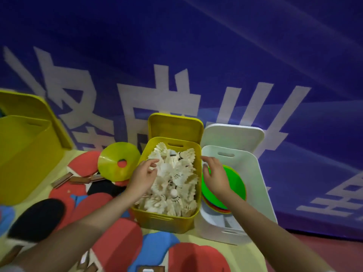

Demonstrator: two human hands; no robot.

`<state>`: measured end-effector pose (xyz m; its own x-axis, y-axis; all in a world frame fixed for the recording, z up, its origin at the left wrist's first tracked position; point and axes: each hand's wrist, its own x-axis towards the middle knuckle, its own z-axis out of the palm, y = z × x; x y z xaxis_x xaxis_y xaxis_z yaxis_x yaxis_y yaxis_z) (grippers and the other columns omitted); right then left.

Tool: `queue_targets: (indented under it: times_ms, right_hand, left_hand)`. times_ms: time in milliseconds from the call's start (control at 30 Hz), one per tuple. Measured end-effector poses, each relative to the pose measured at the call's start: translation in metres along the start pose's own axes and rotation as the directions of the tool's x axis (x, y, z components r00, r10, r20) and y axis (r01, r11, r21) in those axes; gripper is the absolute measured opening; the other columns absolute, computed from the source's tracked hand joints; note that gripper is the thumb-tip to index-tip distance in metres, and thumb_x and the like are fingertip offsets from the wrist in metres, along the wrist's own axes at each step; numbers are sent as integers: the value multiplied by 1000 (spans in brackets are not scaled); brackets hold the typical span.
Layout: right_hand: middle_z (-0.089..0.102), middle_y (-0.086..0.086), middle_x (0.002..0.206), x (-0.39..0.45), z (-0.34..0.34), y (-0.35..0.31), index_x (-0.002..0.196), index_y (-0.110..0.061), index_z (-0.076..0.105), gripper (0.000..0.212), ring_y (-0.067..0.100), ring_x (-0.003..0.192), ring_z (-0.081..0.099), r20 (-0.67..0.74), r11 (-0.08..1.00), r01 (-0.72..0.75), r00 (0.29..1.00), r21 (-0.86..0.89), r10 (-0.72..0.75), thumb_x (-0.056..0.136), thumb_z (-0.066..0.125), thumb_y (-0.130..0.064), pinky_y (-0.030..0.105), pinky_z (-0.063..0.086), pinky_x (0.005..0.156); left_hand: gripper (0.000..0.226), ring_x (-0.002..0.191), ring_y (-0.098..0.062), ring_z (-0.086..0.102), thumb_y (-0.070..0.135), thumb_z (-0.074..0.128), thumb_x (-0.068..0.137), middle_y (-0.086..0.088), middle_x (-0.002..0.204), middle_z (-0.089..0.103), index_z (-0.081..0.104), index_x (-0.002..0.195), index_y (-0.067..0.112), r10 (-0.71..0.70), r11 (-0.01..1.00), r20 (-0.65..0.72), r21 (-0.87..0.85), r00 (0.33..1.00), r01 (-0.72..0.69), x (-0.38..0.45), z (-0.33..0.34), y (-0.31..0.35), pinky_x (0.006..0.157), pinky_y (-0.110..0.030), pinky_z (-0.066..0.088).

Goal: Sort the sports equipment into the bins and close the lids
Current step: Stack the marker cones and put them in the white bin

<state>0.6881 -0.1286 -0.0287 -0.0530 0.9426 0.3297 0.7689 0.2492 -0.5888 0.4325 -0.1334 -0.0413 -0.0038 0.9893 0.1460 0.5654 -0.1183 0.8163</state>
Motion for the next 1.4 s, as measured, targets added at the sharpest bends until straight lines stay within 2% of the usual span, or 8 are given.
queue_targets:
  times_ms: [267,467,667,867,1067,1167,1300,1400]
  right_hand:
    - [60,1,121,11,113,-122,126,-19,57,33,15,112,54,140,972,117,979,203,-147,95,47,-16,36,49,91]
    - [62,8,118,25,182,-193,122,-11,59,37,20,108,57,228,955,119,956,271,-184,89,45,-18,30,45,89]
    - [57,20,125,40,273,-204,139,-8,43,49,34,114,53,458,959,-282,855,16,244,92,48,-20,34,40,89]
    - [51,34,126,49,329,-176,125,10,46,41,45,117,49,387,825,-549,738,-132,553,93,51,-15,42,38,92]
    - [59,17,125,66,358,-165,110,-12,59,21,34,117,55,401,721,-666,618,-190,676,94,45,-15,34,43,97]
    - [57,21,117,70,376,-141,128,-1,46,61,39,108,56,290,630,-759,574,-164,766,74,55,-26,36,45,87]
    - [61,21,106,77,412,-76,116,-1,54,60,39,96,58,275,564,-809,512,-165,814,64,52,-30,44,49,84]
    - [60,22,105,75,377,-137,114,3,53,43,36,99,56,283,553,-815,497,-174,820,79,59,-22,38,41,81]
  left_hand:
    - [32,83,-16,57,2,53,91,-4,101,59,61,120,14,-93,993,-78,71,993,98,-31,-116,-103,77,-33,49]
    - [34,105,-21,60,4,53,89,-6,113,62,60,119,17,-251,958,-87,121,964,261,-60,-188,-197,92,-37,48]
    - [36,108,-34,54,6,59,86,-18,113,59,60,122,10,-398,850,-312,228,863,474,-90,-261,-281,92,-42,45]
    - [39,110,-39,51,16,64,86,-23,115,60,58,123,4,-482,704,-509,259,713,661,-125,-333,-342,90,-48,42]
    - [78,119,-38,45,51,74,72,-22,129,49,47,136,14,-559,469,-348,615,752,634,-138,-355,-373,92,-49,42]
    - [95,120,-38,45,59,79,60,-22,134,45,44,138,17,-549,413,-340,684,763,602,-137,-345,-379,92,-48,41]
    - [103,117,-42,46,48,88,49,-25,134,46,48,137,14,-545,351,-322,751,774,560,-137,-338,-388,92,-57,39]
    - [103,107,-46,49,37,93,39,-28,126,50,53,131,12,-551,369,-278,764,786,529,-139,-341,-392,86,-61,41]
